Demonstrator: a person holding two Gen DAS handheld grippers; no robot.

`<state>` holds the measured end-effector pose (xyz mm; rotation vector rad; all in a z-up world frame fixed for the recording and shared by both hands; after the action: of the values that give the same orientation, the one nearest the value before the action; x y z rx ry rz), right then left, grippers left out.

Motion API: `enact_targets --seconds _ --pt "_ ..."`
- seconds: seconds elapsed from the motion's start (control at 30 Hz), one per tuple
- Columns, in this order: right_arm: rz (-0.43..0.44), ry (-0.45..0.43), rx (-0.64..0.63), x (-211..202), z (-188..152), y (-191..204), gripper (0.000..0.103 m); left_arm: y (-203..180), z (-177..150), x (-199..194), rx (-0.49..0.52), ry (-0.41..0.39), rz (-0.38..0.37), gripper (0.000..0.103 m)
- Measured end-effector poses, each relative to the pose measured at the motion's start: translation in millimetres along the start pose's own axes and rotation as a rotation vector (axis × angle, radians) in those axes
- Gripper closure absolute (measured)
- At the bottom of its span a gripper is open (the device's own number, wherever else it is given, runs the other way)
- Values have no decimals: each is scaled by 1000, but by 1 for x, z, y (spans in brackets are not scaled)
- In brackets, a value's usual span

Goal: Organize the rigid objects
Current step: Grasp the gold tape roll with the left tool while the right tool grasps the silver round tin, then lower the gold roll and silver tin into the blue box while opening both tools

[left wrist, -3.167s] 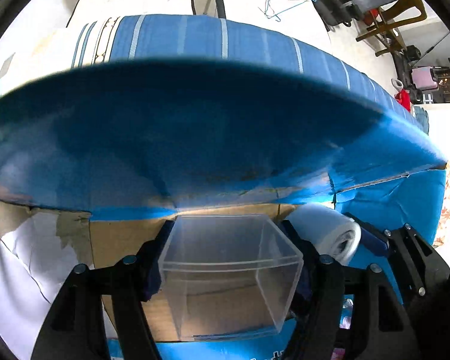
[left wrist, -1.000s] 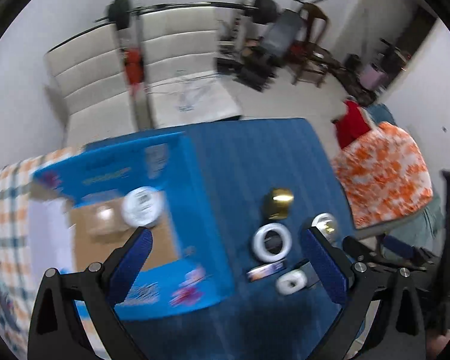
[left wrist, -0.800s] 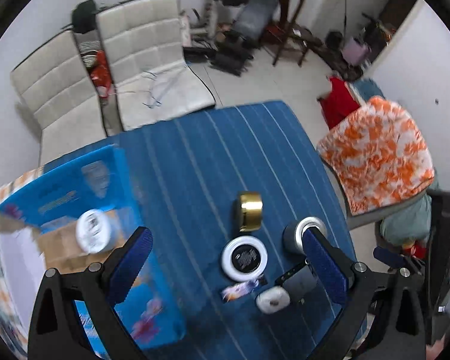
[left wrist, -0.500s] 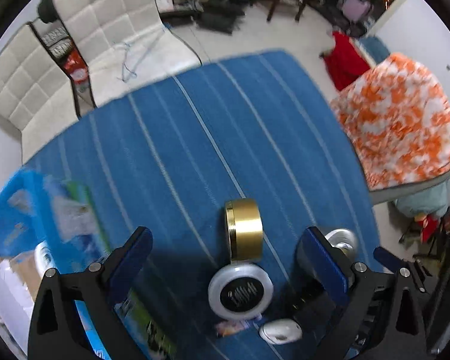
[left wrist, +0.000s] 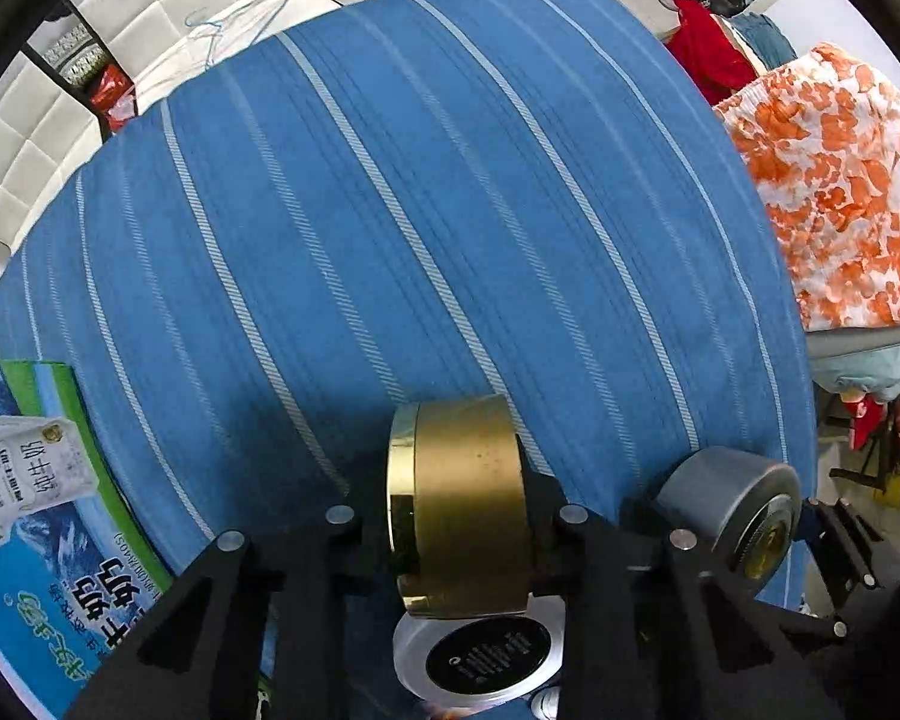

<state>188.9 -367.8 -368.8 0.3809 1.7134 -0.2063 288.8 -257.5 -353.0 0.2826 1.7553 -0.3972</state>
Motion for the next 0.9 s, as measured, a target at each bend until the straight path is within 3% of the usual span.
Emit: enact_targets --seconds 0.23,0.4,0.57,0.9 --pt "-3 -46 -41 -37 -15 11 28 8 -8 -17 -31 -44 -9 77" --pt "11 -120 -98 -87 -37 35 28 25 -31 -64 -67 -141 -30 77" --pt "19 -179 -172 -125 -65 75 28 53 -70 -118 -110 -248 -31 77" --pt "53 -220 -365 -151 -135 186 28 129 -151 -156 -226 -324 -3 77"
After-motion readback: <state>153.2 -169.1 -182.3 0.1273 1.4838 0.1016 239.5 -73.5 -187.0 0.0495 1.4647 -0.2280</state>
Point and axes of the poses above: each gripper's, at about its wrist camera, not at the fingertips, and x roughly the way its jaws point, y to its left, z to its top, the point moved 6 cm from there along x, roughly the way its jaws point, and after that the axes turned 12 degrees about y, right-handed, at the moved point
